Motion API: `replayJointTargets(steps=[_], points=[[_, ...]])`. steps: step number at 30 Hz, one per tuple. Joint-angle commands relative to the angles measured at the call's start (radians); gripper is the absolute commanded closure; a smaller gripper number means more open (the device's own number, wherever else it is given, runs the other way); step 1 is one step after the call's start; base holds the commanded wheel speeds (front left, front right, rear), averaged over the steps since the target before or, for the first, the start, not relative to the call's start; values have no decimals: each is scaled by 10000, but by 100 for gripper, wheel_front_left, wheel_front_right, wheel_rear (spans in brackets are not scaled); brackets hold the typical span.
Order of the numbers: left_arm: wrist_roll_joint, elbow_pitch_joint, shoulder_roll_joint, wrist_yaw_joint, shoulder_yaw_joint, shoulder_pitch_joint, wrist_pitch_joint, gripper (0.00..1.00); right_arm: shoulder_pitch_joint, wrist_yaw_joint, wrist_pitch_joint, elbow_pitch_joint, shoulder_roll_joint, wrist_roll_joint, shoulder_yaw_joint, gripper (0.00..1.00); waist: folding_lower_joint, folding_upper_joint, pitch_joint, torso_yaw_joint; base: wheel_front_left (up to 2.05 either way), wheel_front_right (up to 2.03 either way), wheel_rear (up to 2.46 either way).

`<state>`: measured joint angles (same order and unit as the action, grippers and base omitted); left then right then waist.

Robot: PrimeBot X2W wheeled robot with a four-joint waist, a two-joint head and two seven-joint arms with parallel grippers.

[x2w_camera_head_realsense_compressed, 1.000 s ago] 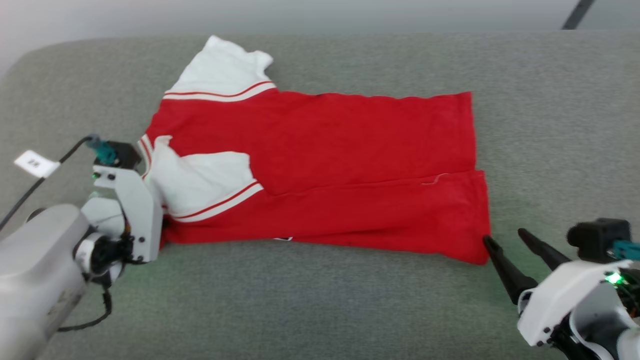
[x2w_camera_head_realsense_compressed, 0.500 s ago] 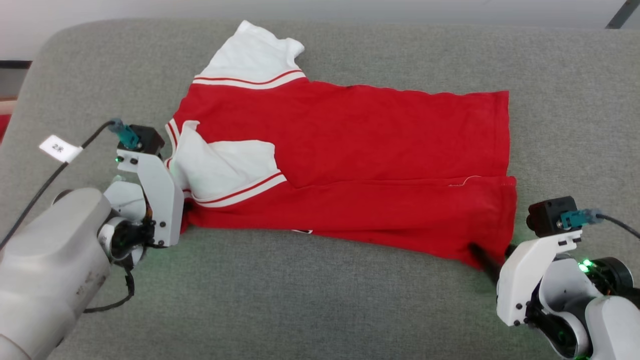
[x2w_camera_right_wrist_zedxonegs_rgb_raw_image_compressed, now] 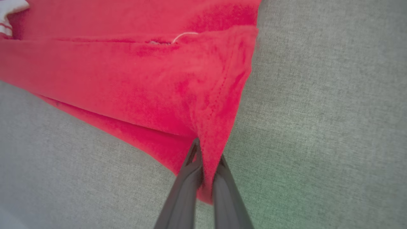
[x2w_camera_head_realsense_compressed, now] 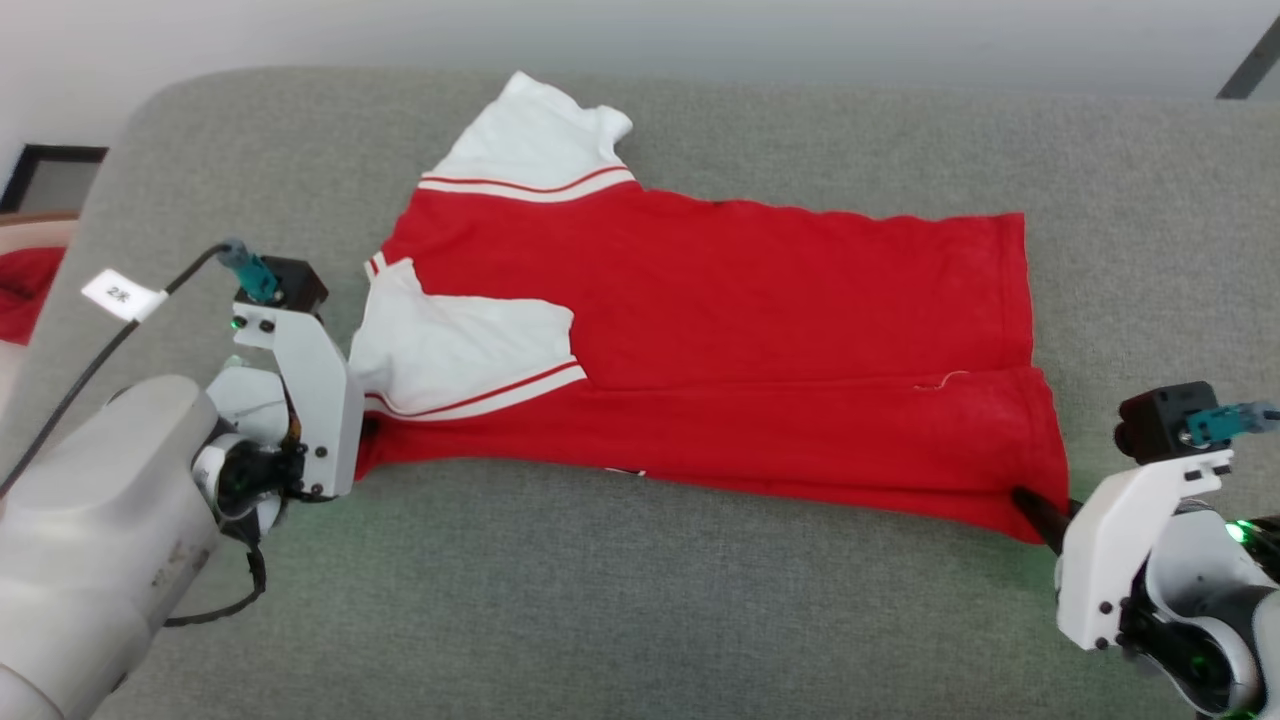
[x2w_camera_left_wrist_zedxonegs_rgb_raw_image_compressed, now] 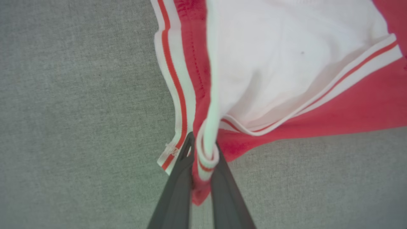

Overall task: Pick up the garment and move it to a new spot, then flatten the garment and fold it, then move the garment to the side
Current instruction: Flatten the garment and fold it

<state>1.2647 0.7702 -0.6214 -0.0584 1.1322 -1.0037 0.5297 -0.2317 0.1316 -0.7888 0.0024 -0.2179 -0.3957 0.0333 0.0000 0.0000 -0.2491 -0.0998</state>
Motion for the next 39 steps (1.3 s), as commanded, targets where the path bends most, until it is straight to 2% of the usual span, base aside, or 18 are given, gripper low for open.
replayJointTargets(steps=[1, 12, 20, 21, 23, 24, 25, 26, 27, 29, 39], points=[[27, -13, -281, 182, 33, 66, 150, 100, 251, -18, -194, -178, -228, -61, -242, 100, 0, 0, 186, -128, 0, 0, 0], [379, -1623, -929, 1007, 205, 880, 1047, 100, 1479, -20, -1299, -1342, -807, -360, -629, 100, 0, 0, 564, -459, 0, 0, 0], [593, -2996, -1418, 1706, 308, 1604, 1235, 100, 2155, -20, -1690, -1822, -715, -381, -892, 100, 0, 0, 588, -461, 0, 0, 0], [597, -3124, -1460, 1782, 302, 1687, 1195, 87, 2206, -20, -1686, -1818, -692, -368, -883, 100, 0, 0, 575, -443, 0, 0, 0], [607, -3334, -1520, 1904, 266, 1822, 1052, 52, 2180, -20, -1557, -1816, -591, -422, -858, 100, 0, 0, 562, -401, 0, 0, 0], [646, -3418, -1536, 1949, 209, 1894, 922, 17, 2166, -18, -1546, -1786, -587, -418, -778, 93, 0, 0, 562, -372, 0, 0, 0], [605, -3484, -1540, 2030, 197, 1933, 829, 0, 2169, -18, -1522, -1767, -579, -413, -701, 78, 0, 0, 569, -350, 0, 0, 0], [572, -3562, -1530, 2094, 205, 1982, 780, 0, 2159, -17, -1469, -1757, -538, -457, -678, 53, 0, 0, 584, -328, 0, 0, 0], [609, -3630, -1537, 2159, 188, 2024, 766, 0, 2169, -17, -1442, -1740, -519, -479, -651, 13, 0, 0, 611, -303, 0, 0, 0], [706, -3790, -1633, 2262, 86, 2058, 679, 0, 2256, -17, -1402, -1767, -486, -469, -645, 0, 0, 0, 664, -256, 0, 0, 0], [349, -4704, -2291, 2465, -131, 1786, 276, 0, 2585, -15, -549, -2194, -214, -312, -735, 0, 0, 0, 940, 16, 0, 0, 0]])
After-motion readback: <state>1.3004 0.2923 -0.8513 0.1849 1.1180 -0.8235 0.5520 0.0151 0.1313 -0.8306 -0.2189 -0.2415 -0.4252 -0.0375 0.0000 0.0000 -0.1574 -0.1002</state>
